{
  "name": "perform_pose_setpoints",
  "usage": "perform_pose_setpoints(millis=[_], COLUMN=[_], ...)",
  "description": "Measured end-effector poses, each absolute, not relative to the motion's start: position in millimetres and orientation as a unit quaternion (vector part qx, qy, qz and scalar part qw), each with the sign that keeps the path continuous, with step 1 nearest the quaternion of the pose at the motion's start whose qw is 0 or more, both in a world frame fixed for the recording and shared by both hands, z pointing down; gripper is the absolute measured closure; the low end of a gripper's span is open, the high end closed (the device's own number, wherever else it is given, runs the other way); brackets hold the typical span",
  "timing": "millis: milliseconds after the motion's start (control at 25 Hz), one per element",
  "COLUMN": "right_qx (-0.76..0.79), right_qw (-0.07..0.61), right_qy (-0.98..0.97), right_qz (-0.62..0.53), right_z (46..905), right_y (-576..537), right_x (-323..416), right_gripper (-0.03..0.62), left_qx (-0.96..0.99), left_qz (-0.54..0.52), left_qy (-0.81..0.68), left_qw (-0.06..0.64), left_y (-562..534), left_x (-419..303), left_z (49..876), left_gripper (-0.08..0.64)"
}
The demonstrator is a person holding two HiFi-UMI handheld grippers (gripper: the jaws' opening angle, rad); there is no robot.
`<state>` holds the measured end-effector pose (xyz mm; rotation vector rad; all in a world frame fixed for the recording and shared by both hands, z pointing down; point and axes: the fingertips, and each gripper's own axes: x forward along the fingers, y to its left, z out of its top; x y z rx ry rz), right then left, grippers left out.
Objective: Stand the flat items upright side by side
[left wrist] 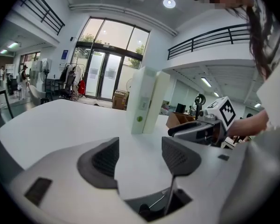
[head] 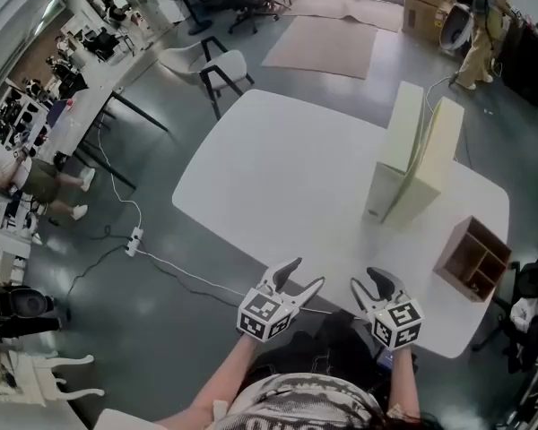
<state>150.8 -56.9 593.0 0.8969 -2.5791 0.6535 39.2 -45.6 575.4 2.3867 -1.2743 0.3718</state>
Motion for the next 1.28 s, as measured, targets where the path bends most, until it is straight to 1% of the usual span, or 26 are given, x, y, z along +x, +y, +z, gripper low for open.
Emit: perform_pose_setpoints(millis=[120, 240, 360, 520, 720, 840, 1280], right_qx=[0.303, 0.293, 0.279, 0.273, 0.267, 0.264, 0.236], right_qw=[0.161, 0.155, 0.151, 0.144, 0.140, 0.137, 0.155], right_qy=[-0.914, -0.921, -0.928, -0.934, -0.938, -0.940, -0.952], right_qz=[0.217, 0.205, 0.192, 0.181, 0.169, 0.164, 0.117], right_z=[581, 568, 558, 548, 538, 532, 522], right_y=[-41, -19, 6, 37, 66, 76, 103], right_x=[132, 116, 99, 81, 68, 63, 48], right_gripper=[0.419, 0.441, 0.478, 0.586, 0.591, 0.592, 0.594], left_qx=[0.856, 0.858, 0.858, 0.853, 0.850, 0.852, 0.872], left_qz=[0.131, 0.130, 0.121, 0.118, 0.109, 0.098, 0.093], left_qy=[-0.459, -0.463, -0.468, -0.479, -0.488, -0.487, -0.454], left_qw=[0.195, 0.182, 0.176, 0.168, 0.163, 0.164, 0.157], left_y=[-24, 2, 29, 62, 94, 107, 131], left_x=[28, 21, 13, -1, -14, -17, 2], left_z=[569, 561, 553, 545, 540, 539, 525], left_gripper=[0.290, 0.352, 0.414, 0.453, 0.513, 0.531, 0.546])
